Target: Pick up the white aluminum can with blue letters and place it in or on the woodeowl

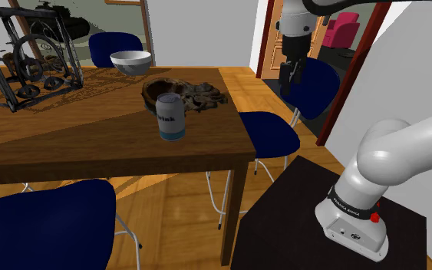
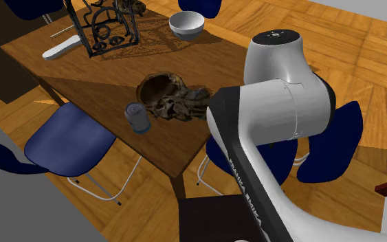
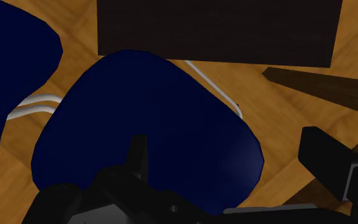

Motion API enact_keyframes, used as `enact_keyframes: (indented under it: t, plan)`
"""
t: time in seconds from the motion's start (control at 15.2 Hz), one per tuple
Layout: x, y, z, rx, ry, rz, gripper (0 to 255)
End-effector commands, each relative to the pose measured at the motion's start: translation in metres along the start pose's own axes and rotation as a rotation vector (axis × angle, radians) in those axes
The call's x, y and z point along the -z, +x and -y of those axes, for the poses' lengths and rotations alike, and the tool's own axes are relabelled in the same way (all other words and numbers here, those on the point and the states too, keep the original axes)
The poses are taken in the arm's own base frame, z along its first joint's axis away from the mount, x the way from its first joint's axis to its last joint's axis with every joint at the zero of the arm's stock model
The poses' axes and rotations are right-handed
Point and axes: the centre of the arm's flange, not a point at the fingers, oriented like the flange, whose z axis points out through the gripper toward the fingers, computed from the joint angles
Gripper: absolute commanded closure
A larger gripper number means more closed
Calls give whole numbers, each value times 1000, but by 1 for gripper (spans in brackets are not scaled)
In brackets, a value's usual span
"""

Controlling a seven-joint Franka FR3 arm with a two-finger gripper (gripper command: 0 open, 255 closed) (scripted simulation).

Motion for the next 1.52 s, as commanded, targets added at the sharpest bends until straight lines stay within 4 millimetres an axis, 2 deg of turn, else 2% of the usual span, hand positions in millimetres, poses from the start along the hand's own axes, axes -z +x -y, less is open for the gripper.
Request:
enact_keyframes:
  t: [0.0, 0.73, 1.45]
  plan:
    - [0, 0, 0, 0, 0, 0, 0]
    - [30, 55, 119, 46, 48, -65, 0]
    - [68, 102, 238, 92, 97, -129, 0]
